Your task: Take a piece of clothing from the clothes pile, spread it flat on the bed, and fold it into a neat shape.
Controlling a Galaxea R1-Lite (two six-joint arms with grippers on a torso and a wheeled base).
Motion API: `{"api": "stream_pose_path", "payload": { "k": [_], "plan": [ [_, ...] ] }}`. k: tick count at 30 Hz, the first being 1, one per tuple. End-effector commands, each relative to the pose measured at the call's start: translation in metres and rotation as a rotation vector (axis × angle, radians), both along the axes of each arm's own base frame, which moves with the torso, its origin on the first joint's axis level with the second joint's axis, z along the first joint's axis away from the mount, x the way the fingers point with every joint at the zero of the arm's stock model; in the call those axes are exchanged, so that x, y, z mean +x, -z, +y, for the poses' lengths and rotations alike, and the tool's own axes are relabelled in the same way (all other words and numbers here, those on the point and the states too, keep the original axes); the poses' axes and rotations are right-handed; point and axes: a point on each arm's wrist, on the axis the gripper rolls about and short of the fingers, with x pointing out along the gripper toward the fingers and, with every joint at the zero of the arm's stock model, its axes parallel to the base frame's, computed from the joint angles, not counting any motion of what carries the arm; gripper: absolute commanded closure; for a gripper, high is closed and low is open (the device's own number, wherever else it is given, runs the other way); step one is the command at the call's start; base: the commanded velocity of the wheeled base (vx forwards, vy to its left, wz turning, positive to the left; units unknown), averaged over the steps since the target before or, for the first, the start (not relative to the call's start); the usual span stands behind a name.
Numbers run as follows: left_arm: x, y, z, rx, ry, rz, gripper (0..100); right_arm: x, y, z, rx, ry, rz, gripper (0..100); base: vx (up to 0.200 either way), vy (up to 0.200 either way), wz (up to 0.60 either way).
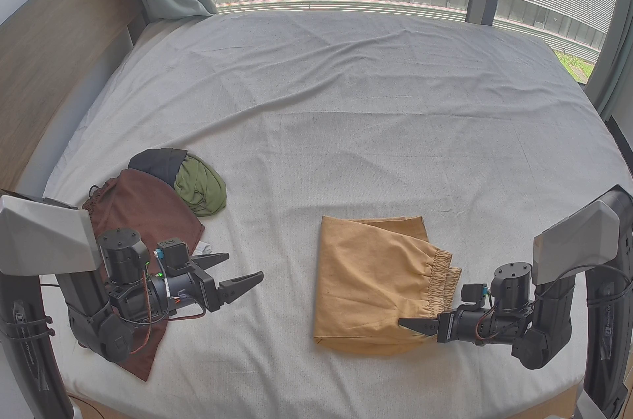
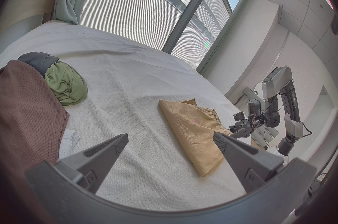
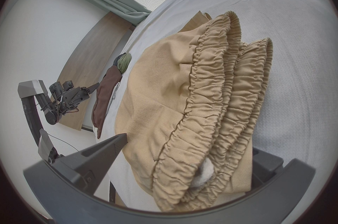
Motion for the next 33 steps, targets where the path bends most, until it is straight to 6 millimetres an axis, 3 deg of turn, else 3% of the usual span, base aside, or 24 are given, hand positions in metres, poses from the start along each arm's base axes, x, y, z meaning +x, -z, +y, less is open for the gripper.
{"api": "stream_pose_path", "payload": {
  "k": [1, 7, 8, 22, 33],
  "plan": [
    [0.0, 0.0, 0.0, -0.001, 0.0, -0.002, 0, 0.0, -0.001, 0.0, 0.0, -0.001, -0.003, 0, 0.0, 0.0, 0.0],
    [0.0, 0.0, 0.0, 0.0, 0.002, 0.0, 0, 0.0, -0.001, 0.0, 0.0, 0.0, -0.005, 0, 0.0, 0.0, 0.0],
    [0.0, 0.0, 0.0, 0.0, 0.0, -0.001, 0, 0.0, -0.001, 0.0, -0.001, 0.0, -0.004, 100, 0.0, 0.0, 0.0],
    [0.0, -0.001, 0.001, 0.021, 0.001, -0.027, 0, -0.001, -0.004, 0.005, 0.004, -0.019, -0.019, 100, 0.0, 0.0, 0.0],
    [-0.002, -0.01, 0.002, 0.033, 0.007, -0.076, 0, -0.005, -0.033, 0.02, 0.044, -0.075, -0.11, 100, 0.0, 0.0, 0.0]
  ]
}}
